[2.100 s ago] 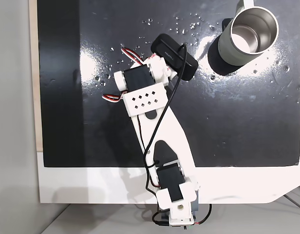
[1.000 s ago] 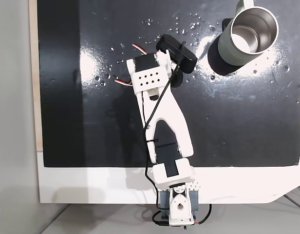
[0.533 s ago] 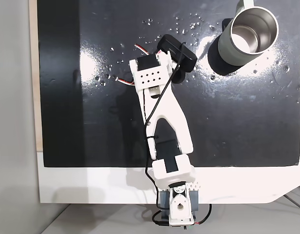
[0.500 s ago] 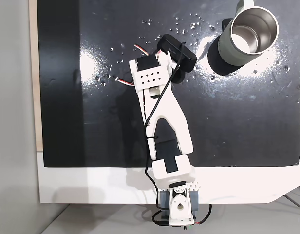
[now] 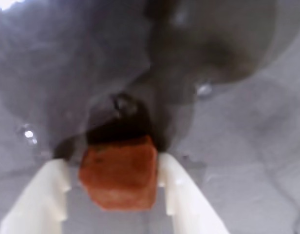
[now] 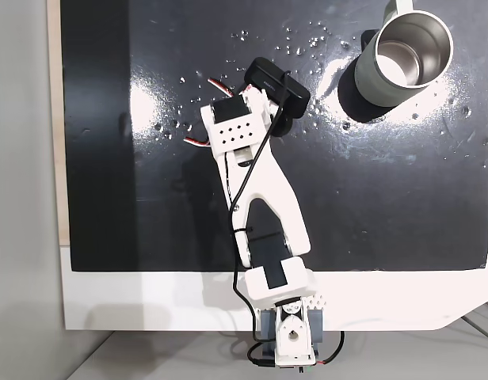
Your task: Grasp a cube and put it in the cup.
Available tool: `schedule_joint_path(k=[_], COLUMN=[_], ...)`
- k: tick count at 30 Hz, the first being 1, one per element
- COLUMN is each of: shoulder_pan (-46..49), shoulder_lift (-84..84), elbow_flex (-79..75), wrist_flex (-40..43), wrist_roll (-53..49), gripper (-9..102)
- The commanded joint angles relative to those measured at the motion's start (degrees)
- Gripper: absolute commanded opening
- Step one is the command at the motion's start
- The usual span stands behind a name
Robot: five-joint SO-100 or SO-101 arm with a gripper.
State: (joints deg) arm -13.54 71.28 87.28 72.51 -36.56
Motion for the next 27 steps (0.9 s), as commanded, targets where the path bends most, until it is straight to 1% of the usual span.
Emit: schedule_joint_path(k=[1, 5, 12, 14, 19, 27], shoulder_pan=[-0.44, -0.44, -0.35, -0.26, 0.09, 2.55], shoulder_lift=[1.41, 2.11, 3.16, 4.92, 10.46, 15.21], elbow_flex=[1.67, 2.2, 2.29, 1.67, -4.13, -23.29], wrist_flex=[-0.53, -0.88, -0.44, 0.79, 7.29, 21.8], wrist_roll=[0.09, 0.18, 0.79, 1.85, 4.39, 6.94], gripper=[11, 3, 3, 2, 2, 2])
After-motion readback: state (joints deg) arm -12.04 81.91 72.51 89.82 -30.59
